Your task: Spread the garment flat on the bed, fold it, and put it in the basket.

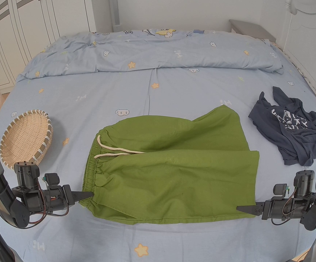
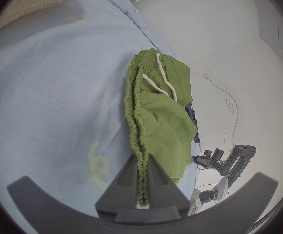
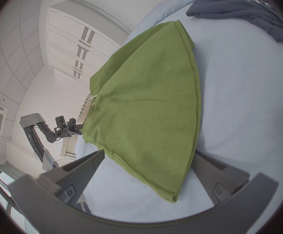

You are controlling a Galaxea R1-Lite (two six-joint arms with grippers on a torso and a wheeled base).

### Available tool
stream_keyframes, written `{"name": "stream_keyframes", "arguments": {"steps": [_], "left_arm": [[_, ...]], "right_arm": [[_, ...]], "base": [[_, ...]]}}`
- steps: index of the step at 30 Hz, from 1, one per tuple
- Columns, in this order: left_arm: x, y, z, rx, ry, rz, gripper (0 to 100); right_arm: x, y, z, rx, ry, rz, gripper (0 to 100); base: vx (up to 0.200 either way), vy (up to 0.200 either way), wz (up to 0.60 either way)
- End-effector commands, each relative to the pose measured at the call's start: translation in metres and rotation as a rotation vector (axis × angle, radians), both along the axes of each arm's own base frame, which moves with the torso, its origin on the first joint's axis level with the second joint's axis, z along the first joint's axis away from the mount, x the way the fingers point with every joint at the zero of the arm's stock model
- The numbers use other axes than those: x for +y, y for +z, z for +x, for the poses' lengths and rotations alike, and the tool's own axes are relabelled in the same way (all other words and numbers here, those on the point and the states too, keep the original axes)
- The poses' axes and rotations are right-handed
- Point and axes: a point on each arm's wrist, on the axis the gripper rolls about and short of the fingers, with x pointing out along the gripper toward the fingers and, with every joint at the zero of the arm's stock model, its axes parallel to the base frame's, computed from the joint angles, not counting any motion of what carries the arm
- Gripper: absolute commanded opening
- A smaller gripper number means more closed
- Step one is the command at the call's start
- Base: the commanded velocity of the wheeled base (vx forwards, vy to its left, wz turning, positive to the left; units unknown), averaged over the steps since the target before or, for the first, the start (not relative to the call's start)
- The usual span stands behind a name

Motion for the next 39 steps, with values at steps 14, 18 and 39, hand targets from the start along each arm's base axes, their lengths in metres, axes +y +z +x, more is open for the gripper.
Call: {"name": "stream_keyframes", "arguments": {"steps": [14,18,39], "left_arm": [[0.000,0.001,-0.002,0.002,0.001,-0.002,0],[0.000,0.001,-0.002,0.002,0.001,-0.002,0],[0.000,0.017,-0.041,-0.001,0.000,-0.012,0]], "right_arm": [[-0.005,0.021,-0.008,0.007,-0.017,0.114,0],[-0.006,0.021,-0.008,0.004,-0.020,0.113,0],[-0.005,0.053,-0.040,0.006,-0.009,0.114,0]], "base": [[0.000,0.000,0.00],[0.000,0.000,0.00],[0.000,0.000,0.00]]}}
